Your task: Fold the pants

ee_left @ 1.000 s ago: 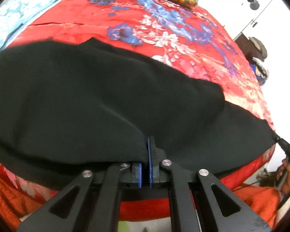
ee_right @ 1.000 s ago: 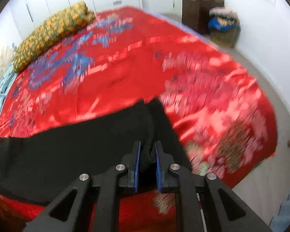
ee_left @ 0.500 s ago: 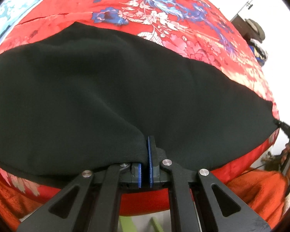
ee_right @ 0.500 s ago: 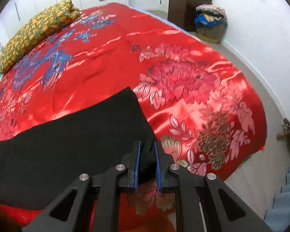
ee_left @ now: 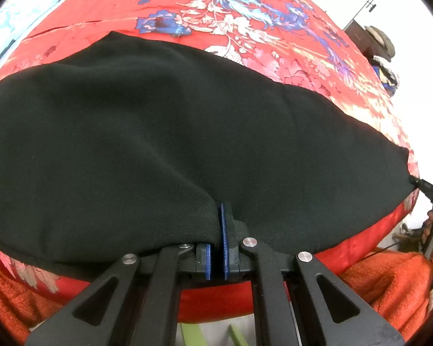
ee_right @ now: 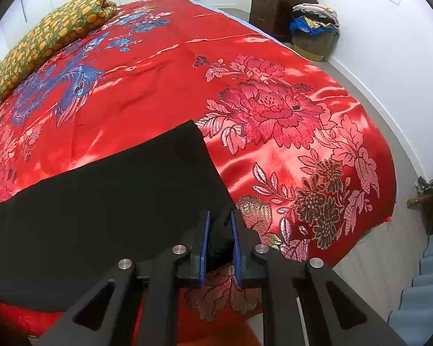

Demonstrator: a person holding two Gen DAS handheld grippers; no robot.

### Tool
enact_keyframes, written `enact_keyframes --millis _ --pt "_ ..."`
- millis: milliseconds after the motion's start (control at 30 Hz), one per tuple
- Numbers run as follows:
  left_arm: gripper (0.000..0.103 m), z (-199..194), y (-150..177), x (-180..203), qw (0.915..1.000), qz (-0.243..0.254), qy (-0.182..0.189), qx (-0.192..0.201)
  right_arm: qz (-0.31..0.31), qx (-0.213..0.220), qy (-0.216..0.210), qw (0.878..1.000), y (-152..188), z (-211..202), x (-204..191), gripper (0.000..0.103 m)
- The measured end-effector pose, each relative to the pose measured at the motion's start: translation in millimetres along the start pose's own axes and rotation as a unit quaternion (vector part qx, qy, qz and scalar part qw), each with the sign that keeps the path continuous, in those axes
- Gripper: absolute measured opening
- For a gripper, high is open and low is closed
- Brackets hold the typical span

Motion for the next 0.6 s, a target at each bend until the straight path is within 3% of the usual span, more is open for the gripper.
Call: enact_keyframes --millis 333,400,467,533,600 --pt "0.004 0.5 0.6 1.0 1.0 0.002 -0.004 0.001 0.008 0.003 -0.001 1.0 0.2 -1.8 2.6 0.016" --pt "0.004 0.6 0.7 1.0 1.0 0.001 -0.004 0.001 0.017 0.01 0.009 1.0 -1.1 -5.3 7.9 0.027" --pt "0.004 1.2 0.7 0.8 1.0 -0.001 -0.003 0.001 0.038 0.019 0.015 0.999 -2.8 -9.9 17.6 0.05" --pt "0.004 1.5 0.7 0.8 1.0 -0.001 -0.003 0.002 0.072 0.03 0.009 0.997 -4.0 -18.2 28.9 0.06" --pt "0.004 1.3 0.5 0.8 1.0 0.0 -0.003 0.003 0.093 0.055 0.007 0.994 -6.0 -36.9 33.1 0.06"
Point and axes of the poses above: each gripper's, at about its wrist camera, not at the fingertips, and z roughly the way its jaws point, x to its right, y to its underside, the point moved 8 cm from there along z, roughly the way its jaws point, and after that the axes turned 1 degree about x, right-handed, at the moved point
